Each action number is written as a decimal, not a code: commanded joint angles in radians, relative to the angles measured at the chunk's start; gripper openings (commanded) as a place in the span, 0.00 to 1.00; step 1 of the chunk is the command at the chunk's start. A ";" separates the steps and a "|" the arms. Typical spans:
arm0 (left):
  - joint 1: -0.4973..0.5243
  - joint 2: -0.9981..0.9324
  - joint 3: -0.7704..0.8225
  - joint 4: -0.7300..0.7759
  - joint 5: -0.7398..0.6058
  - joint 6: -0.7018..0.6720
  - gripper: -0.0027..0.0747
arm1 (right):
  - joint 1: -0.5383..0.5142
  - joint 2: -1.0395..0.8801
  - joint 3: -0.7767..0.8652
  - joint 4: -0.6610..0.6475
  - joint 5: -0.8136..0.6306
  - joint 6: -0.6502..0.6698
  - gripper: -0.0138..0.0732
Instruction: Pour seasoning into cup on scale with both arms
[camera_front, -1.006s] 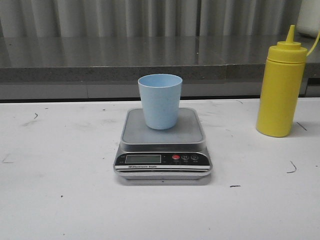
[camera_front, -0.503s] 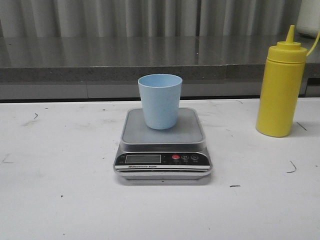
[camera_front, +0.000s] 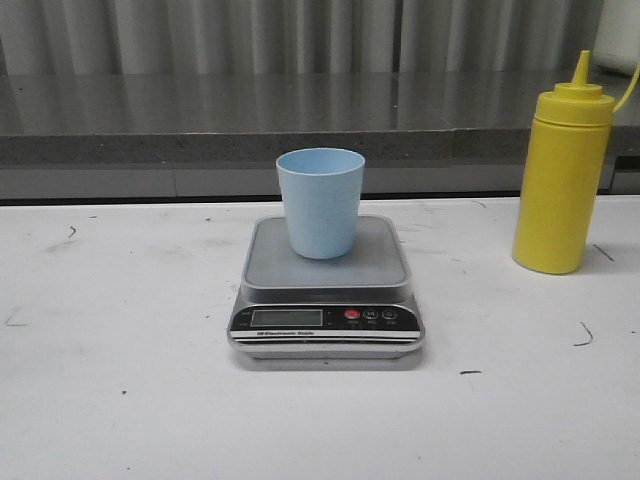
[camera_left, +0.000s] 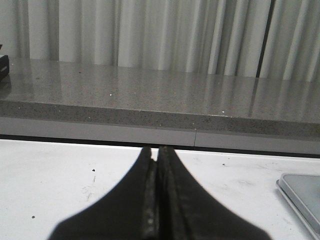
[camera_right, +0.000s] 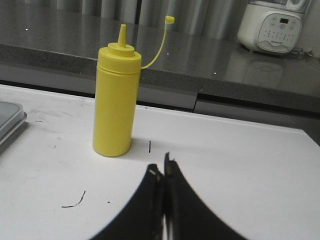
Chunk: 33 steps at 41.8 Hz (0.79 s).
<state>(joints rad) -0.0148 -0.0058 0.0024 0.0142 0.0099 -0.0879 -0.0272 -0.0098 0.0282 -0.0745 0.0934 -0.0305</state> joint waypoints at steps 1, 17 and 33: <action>-0.008 -0.016 0.027 -0.002 -0.080 -0.008 0.01 | -0.005 -0.017 -0.007 0.022 -0.103 -0.007 0.08; -0.008 -0.016 0.027 -0.002 -0.080 -0.008 0.01 | 0.045 -0.018 -0.007 0.021 -0.119 0.146 0.08; -0.008 -0.016 0.027 -0.002 -0.080 -0.008 0.01 | 0.059 -0.018 -0.007 0.038 -0.138 0.184 0.08</action>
<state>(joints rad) -0.0148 -0.0058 0.0024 0.0142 0.0099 -0.0879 0.0306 -0.0098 0.0282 -0.0402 0.0480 0.1453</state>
